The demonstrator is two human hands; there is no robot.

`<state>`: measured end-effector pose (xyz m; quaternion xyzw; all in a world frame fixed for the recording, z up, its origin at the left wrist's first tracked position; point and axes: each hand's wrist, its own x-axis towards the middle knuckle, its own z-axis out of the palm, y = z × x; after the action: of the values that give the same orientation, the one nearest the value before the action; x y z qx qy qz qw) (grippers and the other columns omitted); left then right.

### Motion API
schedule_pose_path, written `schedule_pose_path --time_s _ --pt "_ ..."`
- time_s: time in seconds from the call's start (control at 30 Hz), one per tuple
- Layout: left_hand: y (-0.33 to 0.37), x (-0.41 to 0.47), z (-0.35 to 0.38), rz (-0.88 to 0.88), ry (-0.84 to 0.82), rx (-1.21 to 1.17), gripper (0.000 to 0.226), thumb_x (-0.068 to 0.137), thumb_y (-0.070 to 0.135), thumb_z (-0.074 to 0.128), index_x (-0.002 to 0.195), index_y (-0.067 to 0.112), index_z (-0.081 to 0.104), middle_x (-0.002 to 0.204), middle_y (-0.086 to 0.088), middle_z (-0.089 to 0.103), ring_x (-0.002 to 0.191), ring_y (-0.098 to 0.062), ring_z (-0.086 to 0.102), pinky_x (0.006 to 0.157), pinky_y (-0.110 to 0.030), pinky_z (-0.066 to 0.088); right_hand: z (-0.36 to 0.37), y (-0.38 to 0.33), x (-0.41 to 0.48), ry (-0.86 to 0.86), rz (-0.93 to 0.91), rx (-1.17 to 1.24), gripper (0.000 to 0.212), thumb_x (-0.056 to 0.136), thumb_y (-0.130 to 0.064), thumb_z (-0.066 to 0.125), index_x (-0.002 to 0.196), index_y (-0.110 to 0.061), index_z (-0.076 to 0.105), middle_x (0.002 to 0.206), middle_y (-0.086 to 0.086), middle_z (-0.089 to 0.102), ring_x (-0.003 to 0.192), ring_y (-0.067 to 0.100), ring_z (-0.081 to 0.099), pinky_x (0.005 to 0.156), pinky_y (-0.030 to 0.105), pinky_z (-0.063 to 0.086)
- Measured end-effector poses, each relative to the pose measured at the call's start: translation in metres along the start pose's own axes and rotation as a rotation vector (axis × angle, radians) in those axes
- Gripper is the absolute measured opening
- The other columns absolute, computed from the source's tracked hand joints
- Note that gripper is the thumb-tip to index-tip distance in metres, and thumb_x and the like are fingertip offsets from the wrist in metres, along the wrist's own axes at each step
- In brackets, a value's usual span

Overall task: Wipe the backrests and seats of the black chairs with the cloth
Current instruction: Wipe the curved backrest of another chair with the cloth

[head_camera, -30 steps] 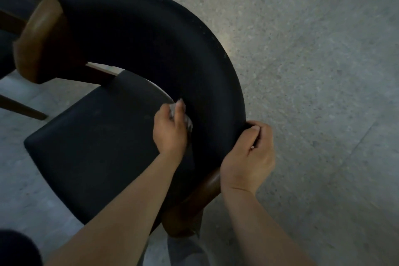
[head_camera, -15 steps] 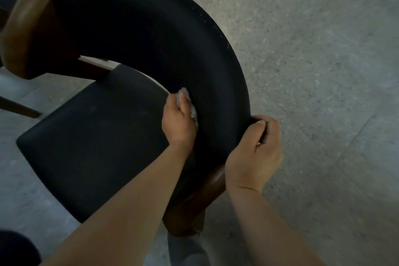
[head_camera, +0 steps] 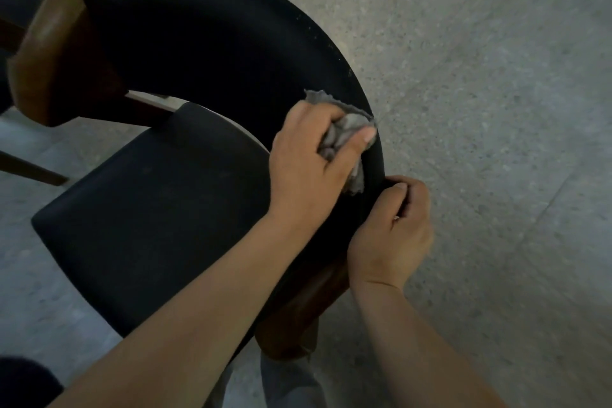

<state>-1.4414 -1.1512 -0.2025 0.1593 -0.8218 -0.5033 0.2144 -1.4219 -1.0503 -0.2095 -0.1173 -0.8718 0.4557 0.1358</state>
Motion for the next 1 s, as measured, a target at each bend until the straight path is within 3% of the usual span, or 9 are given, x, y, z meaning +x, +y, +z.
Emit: schedule_pose_path --time_s 0.1,0.27,0.37,0.57,0.63,0.83,1.0 --pt "-0.010 0.001 0.010 -0.028 0.036 0.045 0.018 0.090 0.044 0.058 0.090 0.027 0.050 0.091 0.011 0.049 0.082 -0.005 0.050 0.076 -0.031 0.047 0.000 0.002 -0.001 -0.011 0.013 -0.006 0.024 0.095 -0.020 0.040 0.090 -0.016 0.063 0.069 -0.019 0.051 0.065 -0.005 0.051 0.055 0.007 0.033" --pt "-0.055 -0.010 0.015 -0.316 0.201 0.007 0.024 0.099 0.038 0.049 0.086 0.018 0.051 0.087 -0.001 0.053 0.074 -0.007 0.049 0.064 -0.024 0.038 0.000 0.001 -0.001 -0.009 0.042 0.013 0.024 0.095 -0.023 0.039 0.089 -0.020 0.061 0.066 -0.013 0.053 0.061 0.004 0.051 0.053 0.012 0.033" --pt "-0.089 -0.021 0.019 -0.479 0.182 0.049 0.025 0.101 0.035 0.045 0.083 0.018 0.047 0.087 -0.004 0.054 0.070 -0.007 0.048 0.060 -0.022 0.034 0.001 0.003 0.000 -0.016 0.051 0.010 0.027 0.094 -0.026 0.037 0.090 -0.020 0.063 0.064 -0.010 0.053 0.055 0.009 0.047 0.051 0.019 0.034" --pt "-0.124 -0.031 0.013 -0.769 0.064 0.193 0.025 0.101 0.036 0.043 0.082 0.019 0.045 0.085 0.000 0.053 0.071 -0.011 0.049 0.055 -0.021 0.028 -0.001 0.002 0.000 -0.032 0.039 0.008 0.025 0.095 -0.027 0.036 0.089 -0.023 0.060 0.062 -0.009 0.052 0.055 0.009 0.047 0.050 0.015 0.032" --pt "-0.120 -0.033 -0.001 -0.747 0.044 0.187 0.026 0.101 0.039 0.044 0.083 0.021 0.047 0.083 0.003 0.052 0.069 -0.006 0.049 0.055 -0.022 0.030 -0.002 -0.001 0.001 -0.065 0.036 0.001 0.024 0.096 -0.026 0.036 0.088 -0.024 0.059 0.063 -0.010 0.051 0.056 0.008 0.047 0.050 0.014 0.034" --pt "-0.068 -0.012 -0.044 -0.455 0.077 0.095 0.019 0.097 0.041 0.052 0.087 0.024 0.053 0.090 0.004 0.054 0.076 0.002 0.052 0.060 -0.009 0.039 -0.012 -0.022 0.017 -0.203 0.067 -0.030 0.024 0.103 -0.023 0.038 0.087 -0.030 0.054 0.068 -0.009 0.052 0.061 -0.005 0.050 0.054 0.009 0.038" --pt "-0.010 0.017 -0.053 -0.320 0.172 0.010 0.014 0.094 0.035 0.061 0.091 0.022 0.056 0.096 0.003 0.049 0.079 0.009 0.049 0.070 -0.004 0.039 0.006 -0.032 0.035 -0.270 0.110 -0.112 0.021 0.103 -0.032 0.037 0.091 -0.026 0.054 0.077 -0.009 0.054 0.067 0.001 0.051 0.056 0.015 0.036"
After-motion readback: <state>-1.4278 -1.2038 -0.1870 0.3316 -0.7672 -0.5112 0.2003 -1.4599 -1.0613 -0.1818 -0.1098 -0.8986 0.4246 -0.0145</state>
